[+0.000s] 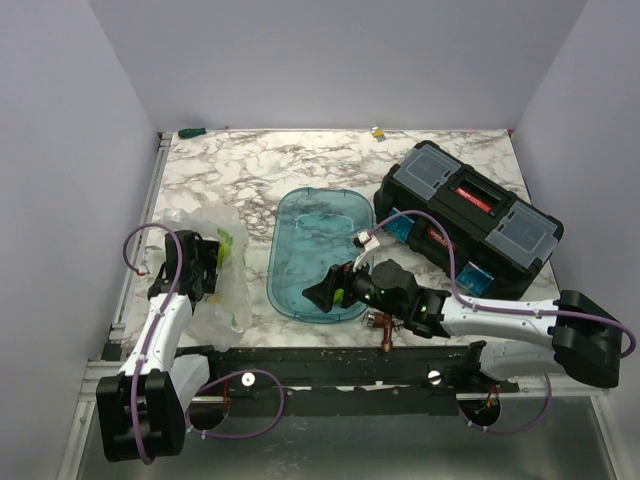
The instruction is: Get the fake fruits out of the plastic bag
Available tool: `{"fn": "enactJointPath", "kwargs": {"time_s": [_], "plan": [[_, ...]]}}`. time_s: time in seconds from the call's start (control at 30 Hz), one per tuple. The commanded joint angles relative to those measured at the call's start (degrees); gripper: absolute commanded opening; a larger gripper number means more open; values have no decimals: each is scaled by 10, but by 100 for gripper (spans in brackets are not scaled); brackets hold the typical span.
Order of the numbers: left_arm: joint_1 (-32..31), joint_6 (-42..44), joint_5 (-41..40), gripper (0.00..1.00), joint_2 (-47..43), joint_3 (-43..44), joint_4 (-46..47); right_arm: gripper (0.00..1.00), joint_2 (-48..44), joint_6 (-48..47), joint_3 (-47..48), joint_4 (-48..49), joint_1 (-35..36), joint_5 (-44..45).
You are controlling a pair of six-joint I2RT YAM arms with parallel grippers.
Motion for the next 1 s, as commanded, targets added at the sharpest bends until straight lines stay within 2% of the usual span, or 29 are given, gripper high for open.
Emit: {"fn": "enactJointPath", "kwargs": {"time_s": [0.0, 0.13, 0.23, 0.53, 0.73, 0.87, 0.97], "plan": [[3, -5, 22, 81, 28, 11, 50, 91, 7, -8, -12, 23, 5, -12], [4, -16, 3, 83, 81, 49, 0, 91, 6, -8, -10, 22, 6, -14], [3, -34, 15, 80, 128, 76, -23, 91, 4, -7, -13, 23, 7, -12], [1, -7, 38, 82, 272, 171, -90, 91, 15, -22, 3, 16, 12, -16], [-11, 4, -1, 82, 254, 163, -106, 91, 85, -40, 99, -19, 43, 12], [-16, 15, -8, 82, 211, 153, -123, 94, 159, 38, 182, 13, 54, 31], [-18, 28, -11, 83, 181, 147, -136, 95, 227, 89, 264, 1, 62, 39]]}}
